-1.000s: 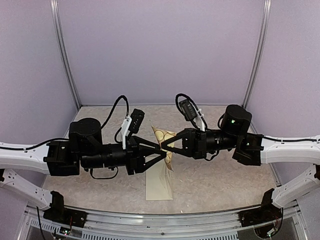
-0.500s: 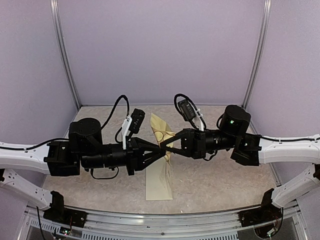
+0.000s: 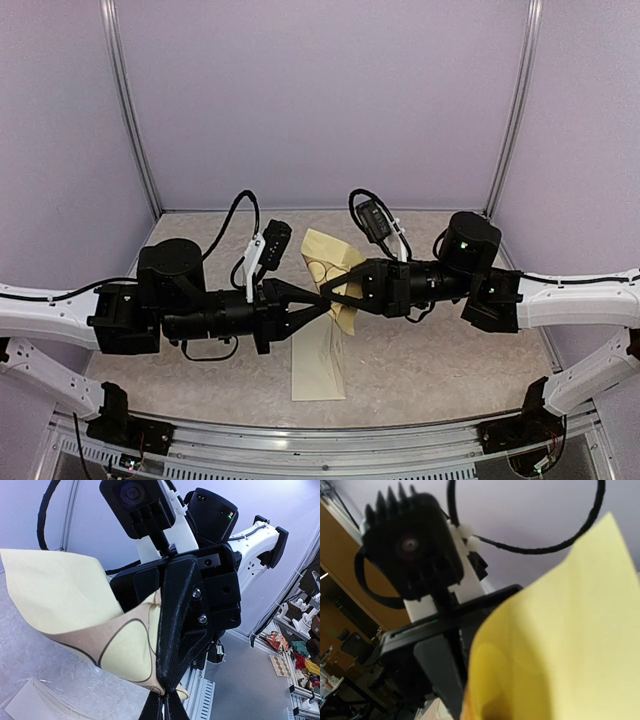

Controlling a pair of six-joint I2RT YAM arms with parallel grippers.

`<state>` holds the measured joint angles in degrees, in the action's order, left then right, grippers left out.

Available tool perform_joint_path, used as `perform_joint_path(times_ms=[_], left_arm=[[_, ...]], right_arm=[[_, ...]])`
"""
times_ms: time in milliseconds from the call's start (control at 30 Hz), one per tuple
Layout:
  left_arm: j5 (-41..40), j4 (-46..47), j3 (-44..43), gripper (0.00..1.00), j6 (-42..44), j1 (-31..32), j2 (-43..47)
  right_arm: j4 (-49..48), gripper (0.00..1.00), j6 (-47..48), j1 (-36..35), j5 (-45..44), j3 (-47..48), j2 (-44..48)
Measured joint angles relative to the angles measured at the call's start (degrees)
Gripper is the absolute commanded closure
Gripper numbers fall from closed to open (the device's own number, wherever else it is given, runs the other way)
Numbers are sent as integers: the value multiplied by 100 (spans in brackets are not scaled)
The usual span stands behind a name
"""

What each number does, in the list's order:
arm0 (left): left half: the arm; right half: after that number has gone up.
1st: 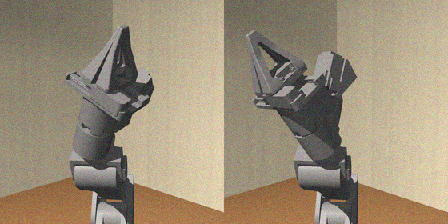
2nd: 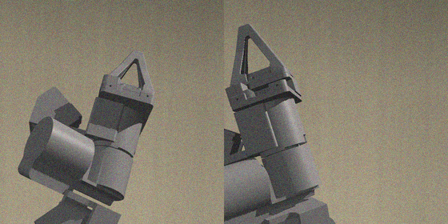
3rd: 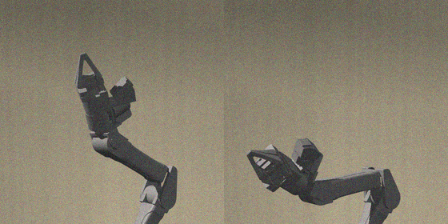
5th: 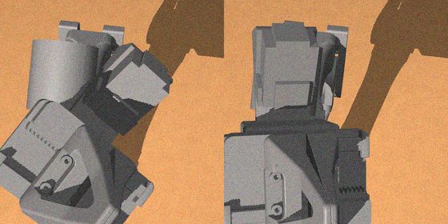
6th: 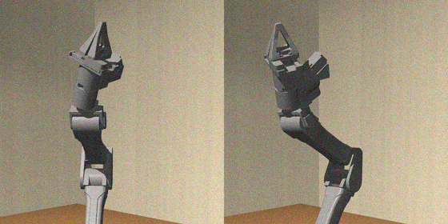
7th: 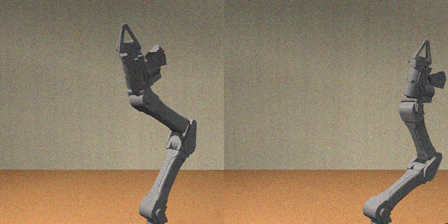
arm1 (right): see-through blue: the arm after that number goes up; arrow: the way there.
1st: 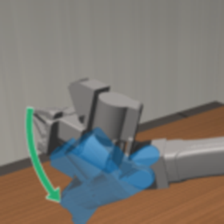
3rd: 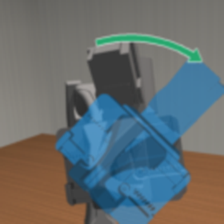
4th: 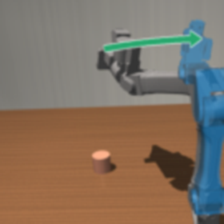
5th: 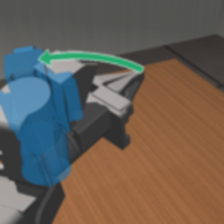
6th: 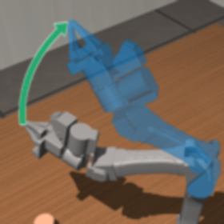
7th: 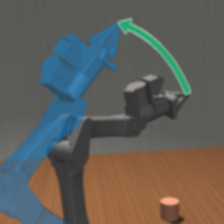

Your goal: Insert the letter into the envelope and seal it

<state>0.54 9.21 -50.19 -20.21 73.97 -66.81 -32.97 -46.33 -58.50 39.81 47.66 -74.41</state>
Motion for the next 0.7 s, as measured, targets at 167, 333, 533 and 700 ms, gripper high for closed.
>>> perform_joint_path(times_ms=[167,333,533,700], left_arm=[[-149,-72,0,72,-11,66,4],[-363,-79,151,46,-146,101,313],[-723,-61,170,41,-649,96,719],[-839,-179,4,34,-1147,26,518]], right_arm=[[0,100,-33,0,-170,-101,15],[31,100,-26,7,-273,-232,76],[2,100,37,7,-122,-313,83],[-103,100,101,4,96,-332,83]])
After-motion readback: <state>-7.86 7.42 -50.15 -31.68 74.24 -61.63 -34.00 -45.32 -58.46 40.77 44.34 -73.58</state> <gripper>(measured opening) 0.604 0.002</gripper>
